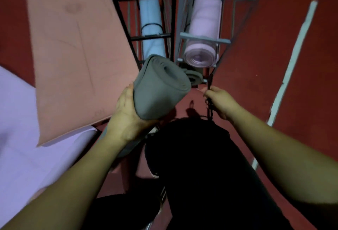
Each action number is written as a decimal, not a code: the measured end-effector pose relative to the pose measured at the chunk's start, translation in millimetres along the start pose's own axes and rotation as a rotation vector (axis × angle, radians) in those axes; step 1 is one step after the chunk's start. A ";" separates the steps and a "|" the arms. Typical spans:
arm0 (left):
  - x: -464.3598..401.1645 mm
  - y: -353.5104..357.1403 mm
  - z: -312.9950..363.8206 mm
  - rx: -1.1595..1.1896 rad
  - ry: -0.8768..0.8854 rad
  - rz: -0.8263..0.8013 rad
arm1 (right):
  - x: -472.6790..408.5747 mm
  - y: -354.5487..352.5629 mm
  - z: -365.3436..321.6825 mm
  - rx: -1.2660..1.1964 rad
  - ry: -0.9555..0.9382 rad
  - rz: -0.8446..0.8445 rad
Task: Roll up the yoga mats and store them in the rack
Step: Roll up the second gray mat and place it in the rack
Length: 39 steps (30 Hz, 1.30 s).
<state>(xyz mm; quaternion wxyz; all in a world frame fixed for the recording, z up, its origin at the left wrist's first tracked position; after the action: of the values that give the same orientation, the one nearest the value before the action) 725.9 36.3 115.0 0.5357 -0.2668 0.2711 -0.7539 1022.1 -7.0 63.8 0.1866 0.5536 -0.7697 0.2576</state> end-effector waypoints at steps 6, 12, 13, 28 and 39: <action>85.0 -57.8 2.7 0.099 0.044 0.122 | 66.1 85.0 -127.6 0.016 -0.233 -0.251; 148.0 -93.2 -14.9 0.149 -0.094 0.233 | 161.0 175.8 -175.3 0.317 -0.491 -0.478; 163.6 -108.0 -15.3 0.195 -0.114 0.269 | 180.6 192.9 -179.1 0.490 -0.592 -0.454; 262.5 -224.5 -26.6 0.410 -0.449 0.803 | 306.7 343.1 -210.8 0.946 -1.143 -0.570; 271.9 -239.1 -49.1 0.439 -0.507 0.658 | 343.3 397.1 -213.9 1.294 -1.215 -0.905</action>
<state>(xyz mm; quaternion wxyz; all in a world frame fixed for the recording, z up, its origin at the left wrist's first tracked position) 456.1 -149.9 276.5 0.8392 -0.2229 0.0358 -0.4947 537.0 -36.6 355.5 -0.4960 0.8280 -0.1624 0.2050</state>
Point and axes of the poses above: each hand's wrist, its own x-axis away from the middle knuckle, its own y-axis out of the palm, z = x × y, the point moved 4 cm from there along -x, towards the middle knuckle, and after that the axes turned 2 degrees about -x, right-handed, at the moved point
